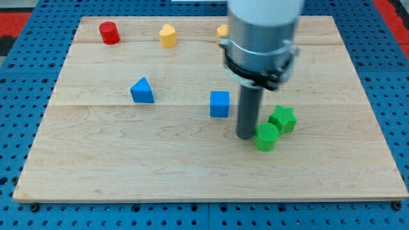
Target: Push the green blocks towards the bottom right
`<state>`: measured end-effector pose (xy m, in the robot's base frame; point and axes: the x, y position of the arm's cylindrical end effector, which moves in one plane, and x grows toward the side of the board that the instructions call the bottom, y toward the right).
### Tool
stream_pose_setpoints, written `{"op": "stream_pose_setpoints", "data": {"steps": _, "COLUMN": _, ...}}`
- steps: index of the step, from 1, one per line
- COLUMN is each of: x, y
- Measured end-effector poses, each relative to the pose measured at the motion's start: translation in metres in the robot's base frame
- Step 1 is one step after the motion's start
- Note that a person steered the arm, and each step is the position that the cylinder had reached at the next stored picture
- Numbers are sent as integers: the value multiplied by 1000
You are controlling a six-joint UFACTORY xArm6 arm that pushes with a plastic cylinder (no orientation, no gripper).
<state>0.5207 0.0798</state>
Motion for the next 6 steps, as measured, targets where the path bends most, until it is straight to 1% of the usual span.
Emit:
{"op": "stream_pose_setpoints", "data": {"steps": 1, "x": 8, "y": 19}}
{"op": "stream_pose_setpoints", "data": {"steps": 2, "x": -47, "y": -3}}
{"op": "stream_pose_setpoints", "data": {"steps": 3, "x": -57, "y": 30}}
{"op": "stream_pose_setpoints", "data": {"steps": 4, "x": -9, "y": 71}}
{"op": "stream_pose_setpoints", "data": {"steps": 5, "x": -32, "y": 62}}
{"op": "stream_pose_setpoints", "data": {"steps": 6, "x": -85, "y": 62}}
